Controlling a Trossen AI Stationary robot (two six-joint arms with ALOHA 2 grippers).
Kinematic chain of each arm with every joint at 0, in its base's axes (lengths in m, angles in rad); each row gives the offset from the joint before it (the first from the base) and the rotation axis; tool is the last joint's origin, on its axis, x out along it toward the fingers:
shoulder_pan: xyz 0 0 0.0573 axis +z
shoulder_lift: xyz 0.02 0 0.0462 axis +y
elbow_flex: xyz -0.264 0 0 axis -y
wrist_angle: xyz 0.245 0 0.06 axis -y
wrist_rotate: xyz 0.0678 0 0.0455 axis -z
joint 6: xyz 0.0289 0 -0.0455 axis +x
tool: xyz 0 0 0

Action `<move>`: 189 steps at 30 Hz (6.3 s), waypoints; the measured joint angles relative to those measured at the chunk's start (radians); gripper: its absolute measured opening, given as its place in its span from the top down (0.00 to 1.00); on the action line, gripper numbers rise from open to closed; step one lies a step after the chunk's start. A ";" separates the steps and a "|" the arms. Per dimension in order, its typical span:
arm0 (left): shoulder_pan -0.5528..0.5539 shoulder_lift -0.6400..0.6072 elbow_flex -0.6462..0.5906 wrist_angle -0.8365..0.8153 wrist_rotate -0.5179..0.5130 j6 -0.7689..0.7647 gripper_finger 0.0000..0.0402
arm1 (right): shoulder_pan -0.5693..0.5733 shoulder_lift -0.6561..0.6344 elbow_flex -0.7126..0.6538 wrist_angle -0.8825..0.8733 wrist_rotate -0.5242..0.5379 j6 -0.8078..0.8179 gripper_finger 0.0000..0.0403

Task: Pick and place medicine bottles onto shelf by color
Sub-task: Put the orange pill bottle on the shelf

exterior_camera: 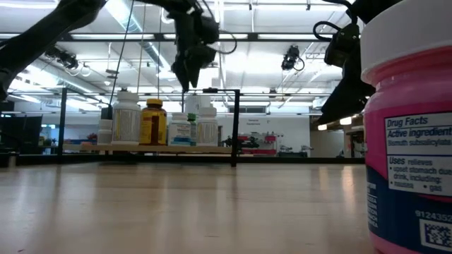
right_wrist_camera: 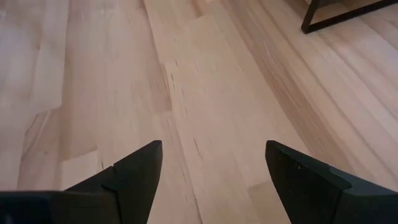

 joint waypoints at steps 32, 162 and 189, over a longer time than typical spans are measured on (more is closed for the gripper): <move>-0.796 -0.080 -0.143 0.197 0.009 -0.407 0.17 | -0.059 0.000 0.000 -0.020 0.056 0.123 0.28; -0.953 -0.513 -1.341 1.071 -0.019 -0.570 0.43 | 0.584 0.546 0.733 -1.025 -0.326 0.997 0.28; -0.957 -0.513 -1.341 1.075 -0.019 -0.568 0.45 | 0.608 0.546 0.620 -0.885 -0.310 1.031 0.28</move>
